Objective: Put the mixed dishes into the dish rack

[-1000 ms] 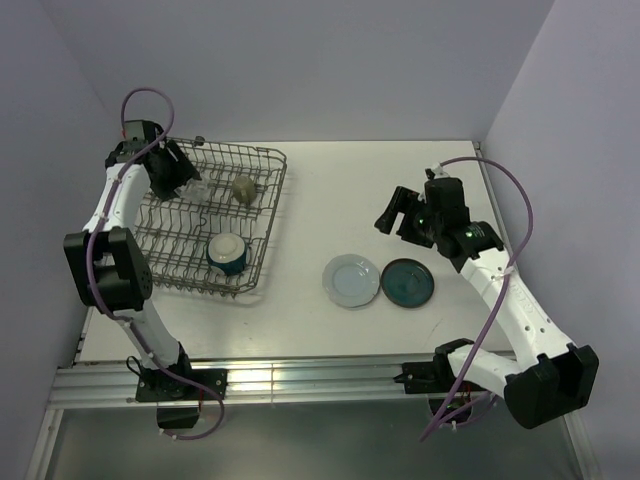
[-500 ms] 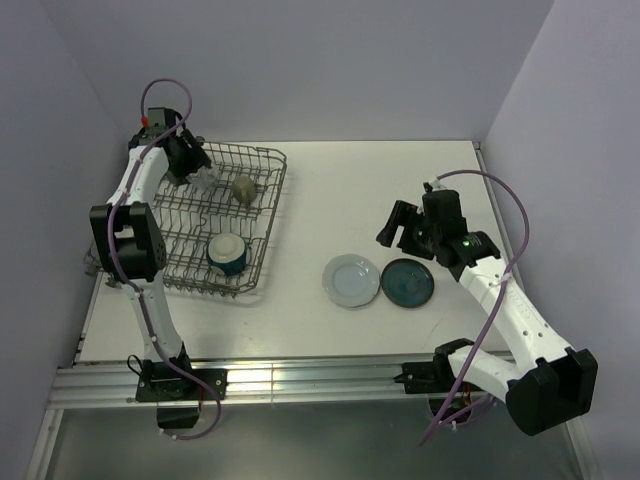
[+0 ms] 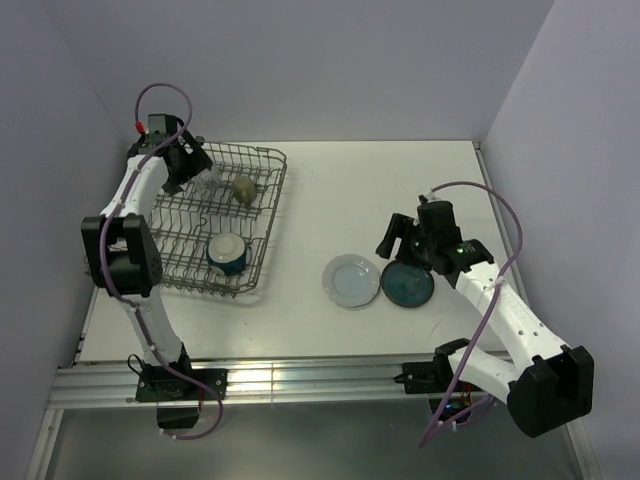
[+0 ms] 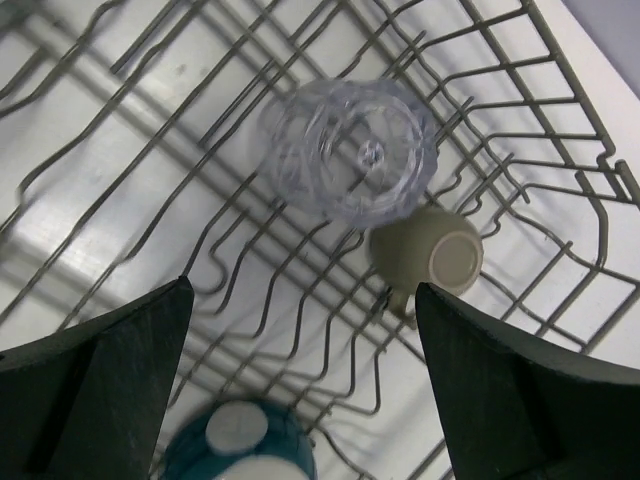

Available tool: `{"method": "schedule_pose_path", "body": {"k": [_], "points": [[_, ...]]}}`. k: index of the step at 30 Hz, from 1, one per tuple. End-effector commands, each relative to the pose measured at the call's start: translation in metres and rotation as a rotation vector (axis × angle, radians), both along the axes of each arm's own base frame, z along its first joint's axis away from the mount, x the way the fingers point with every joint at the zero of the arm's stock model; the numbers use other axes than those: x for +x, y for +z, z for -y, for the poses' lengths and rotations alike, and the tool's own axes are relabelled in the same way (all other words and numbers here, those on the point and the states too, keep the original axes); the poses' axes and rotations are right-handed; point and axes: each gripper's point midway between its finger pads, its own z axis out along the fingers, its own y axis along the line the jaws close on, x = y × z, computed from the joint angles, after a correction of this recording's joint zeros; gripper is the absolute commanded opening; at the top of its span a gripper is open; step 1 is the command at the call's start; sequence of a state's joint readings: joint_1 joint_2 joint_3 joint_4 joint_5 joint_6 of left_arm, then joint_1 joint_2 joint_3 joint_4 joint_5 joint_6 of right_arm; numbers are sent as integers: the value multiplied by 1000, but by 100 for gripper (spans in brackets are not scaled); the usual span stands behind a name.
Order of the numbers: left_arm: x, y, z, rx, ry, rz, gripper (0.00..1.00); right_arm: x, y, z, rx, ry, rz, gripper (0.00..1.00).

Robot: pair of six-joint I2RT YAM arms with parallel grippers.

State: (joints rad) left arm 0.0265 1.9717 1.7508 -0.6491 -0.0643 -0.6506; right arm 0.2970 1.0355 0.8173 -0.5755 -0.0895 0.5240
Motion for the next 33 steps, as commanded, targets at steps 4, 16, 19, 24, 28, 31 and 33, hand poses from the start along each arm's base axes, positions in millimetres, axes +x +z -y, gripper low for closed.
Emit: {"method": "schedule_pose_path", "body": {"k": [4, 16, 19, 24, 28, 31, 33], "points": [[-59, 96, -4, -9, 103, 246, 99, -1, -22, -12, -25, 19, -11, 84], [-197, 132, 172, -465, -435, 418, 96, -30, -81, -56, 112, -1, -152, 76], [-220, 119, 201, -508, -511, 375, 95, -39, -90, -67, 203, -20, -168, 75], [-241, 104, 218, -540, -550, 356, 95, -48, -108, -72, 309, -74, -189, 74], [-246, 102, 223, -552, -564, 356, 95, -46, -114, -73, 375, -127, -167, 74], [-247, 104, 226, -548, -574, 353, 95, -41, -115, -74, 427, -161, -134, 72], [-248, 106, 227, -546, -578, 355, 95, -41, -118, -74, 458, -189, -133, 68]]}}
